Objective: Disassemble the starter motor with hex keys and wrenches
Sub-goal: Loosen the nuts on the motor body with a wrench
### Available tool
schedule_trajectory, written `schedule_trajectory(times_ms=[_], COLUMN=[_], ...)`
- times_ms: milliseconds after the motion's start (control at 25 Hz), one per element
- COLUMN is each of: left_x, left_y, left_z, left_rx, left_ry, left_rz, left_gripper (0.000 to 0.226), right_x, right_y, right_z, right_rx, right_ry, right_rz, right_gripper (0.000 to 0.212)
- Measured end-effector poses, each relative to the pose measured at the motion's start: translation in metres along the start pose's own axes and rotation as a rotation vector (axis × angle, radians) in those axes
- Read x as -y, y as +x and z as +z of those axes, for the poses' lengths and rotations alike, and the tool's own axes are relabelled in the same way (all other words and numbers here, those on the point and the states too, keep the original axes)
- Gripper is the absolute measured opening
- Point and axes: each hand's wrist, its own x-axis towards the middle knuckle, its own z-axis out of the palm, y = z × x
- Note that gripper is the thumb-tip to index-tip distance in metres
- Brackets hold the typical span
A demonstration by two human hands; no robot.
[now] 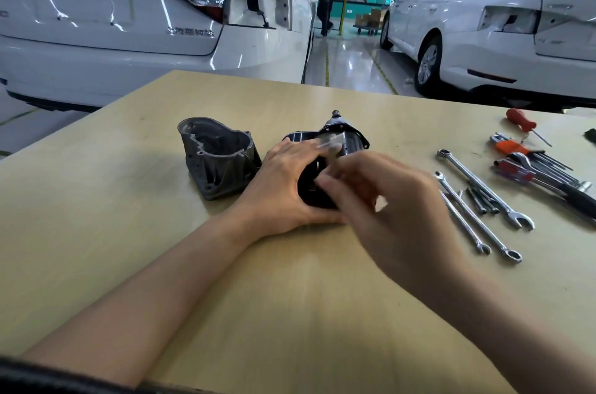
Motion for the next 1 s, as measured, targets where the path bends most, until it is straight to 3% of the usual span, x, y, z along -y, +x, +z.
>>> schedule_trajectory(times_ms=[200,280,360,800,1000], left_x=[-0.002,-0.002,-0.002,-0.002,-0.002], left_y=[-0.001,-0.002,-0.002,-0.001,-0.002], left_z=[0.0,0.0,0.001,0.002,0.002], left_rx=[-0.057,-0.064,-0.067,-0.078,-0.073], left_ry=[-0.006,-0.018,-0.022,-0.025,-0.02], left_rz=[0.014,0.015,0.019,0.024,0.022], left_gripper=[0.089,0.089,0.09,0.089,0.088], right_x=[-0.013,-0.018,-0.02,-0.02,-0.017], right_y=[-0.017,-0.018,-0.016,-0.022,-0.023], right_z=[-0.016,-0.015,-0.012,-0.004,-0.004], right_rx=[-0.262,-0.294,-0.312,-0.338,-0.287], right_ry=[0.842,1.037,1.095,1.089,0.82], right_rz=[0.782,1.027,1.132,1.018,0.83], right_gripper=[0.013,0.015,0.017,0.011,0.011])
